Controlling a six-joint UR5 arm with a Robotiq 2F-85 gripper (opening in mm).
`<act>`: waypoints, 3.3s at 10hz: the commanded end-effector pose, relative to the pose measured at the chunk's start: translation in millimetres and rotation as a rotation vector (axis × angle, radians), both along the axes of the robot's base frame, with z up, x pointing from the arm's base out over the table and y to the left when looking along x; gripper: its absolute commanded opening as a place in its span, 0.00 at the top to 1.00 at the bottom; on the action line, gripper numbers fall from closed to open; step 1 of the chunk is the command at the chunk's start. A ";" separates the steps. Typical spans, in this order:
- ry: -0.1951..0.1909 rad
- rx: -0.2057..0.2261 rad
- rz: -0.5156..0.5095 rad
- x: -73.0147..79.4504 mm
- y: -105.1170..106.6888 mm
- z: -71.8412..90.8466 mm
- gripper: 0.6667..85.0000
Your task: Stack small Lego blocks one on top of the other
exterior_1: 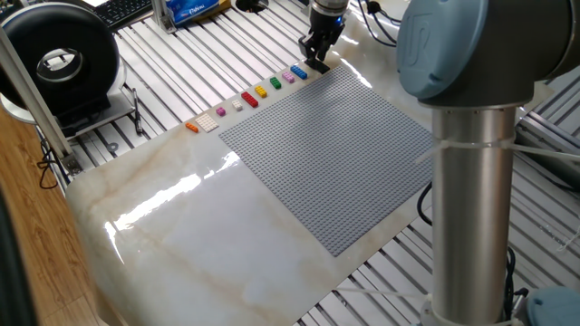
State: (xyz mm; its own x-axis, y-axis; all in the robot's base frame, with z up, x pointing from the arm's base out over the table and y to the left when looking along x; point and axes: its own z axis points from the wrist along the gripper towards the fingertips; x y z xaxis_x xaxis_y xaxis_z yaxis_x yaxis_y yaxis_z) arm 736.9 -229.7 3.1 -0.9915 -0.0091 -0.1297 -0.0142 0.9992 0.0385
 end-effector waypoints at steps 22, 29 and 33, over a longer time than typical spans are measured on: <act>0.050 0.012 -0.147 -45.1 41.1 38.0 0.70; 0.036 -0.011 -0.184 -55.3 99.8 41.7 0.72; 0.012 -0.040 -0.166 -60.4 105.6 20.6 0.72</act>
